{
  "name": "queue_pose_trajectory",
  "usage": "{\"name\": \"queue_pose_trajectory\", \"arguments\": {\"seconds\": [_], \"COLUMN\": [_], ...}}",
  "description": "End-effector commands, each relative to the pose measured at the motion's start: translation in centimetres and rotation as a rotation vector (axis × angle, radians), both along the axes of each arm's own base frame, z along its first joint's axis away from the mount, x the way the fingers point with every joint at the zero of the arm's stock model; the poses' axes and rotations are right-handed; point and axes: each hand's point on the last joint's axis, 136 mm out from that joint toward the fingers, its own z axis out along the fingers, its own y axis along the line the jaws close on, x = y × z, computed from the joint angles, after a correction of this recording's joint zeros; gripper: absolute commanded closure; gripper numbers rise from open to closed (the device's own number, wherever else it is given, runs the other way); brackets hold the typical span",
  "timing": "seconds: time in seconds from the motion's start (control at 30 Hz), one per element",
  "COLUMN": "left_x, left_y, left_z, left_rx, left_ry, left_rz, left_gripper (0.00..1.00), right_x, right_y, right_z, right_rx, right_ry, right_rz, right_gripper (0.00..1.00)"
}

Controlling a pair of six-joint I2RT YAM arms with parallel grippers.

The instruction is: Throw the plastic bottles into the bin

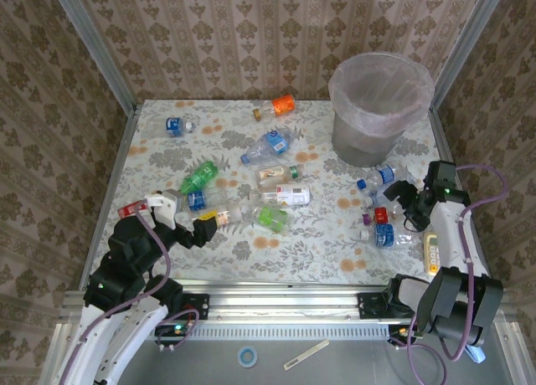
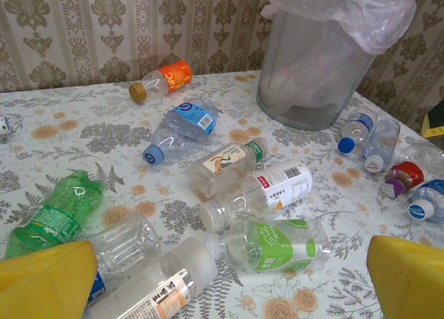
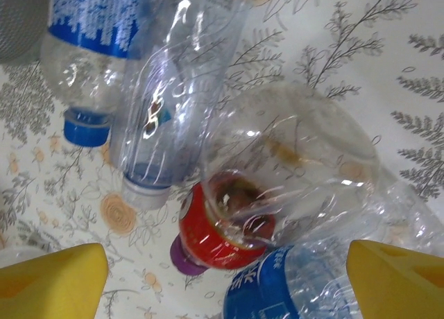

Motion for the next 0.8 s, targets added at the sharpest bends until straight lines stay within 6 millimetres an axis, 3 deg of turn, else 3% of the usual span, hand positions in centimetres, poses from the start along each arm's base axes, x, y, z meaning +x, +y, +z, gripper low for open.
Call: {"name": "queue_pose_trajectory", "arguments": {"seconds": [0.0, 0.4, 0.77], "left_x": [-0.3, -0.5, -0.5], "left_y": [0.3, 0.0, 0.0], "left_z": [1.2, 1.3, 1.3], "left_rx": [0.0, -0.003, -0.003], "left_ry": [-0.043, -0.048, -0.048], "left_rz": [0.0, -0.02, -0.02], "left_gripper": [0.0, 0.0, 0.0], "right_x": [0.5, 2.2, 2.1], "right_y": [-1.0, -2.9, -2.4], "right_z": [-0.6, -2.4, -4.0], "right_rx": [-0.02, 0.002, 0.035], "right_ry": [-0.007, -0.008, 0.031], "right_rz": [-0.019, -0.056, -0.035], "right_gripper": [0.12, 0.14, 0.14]}}
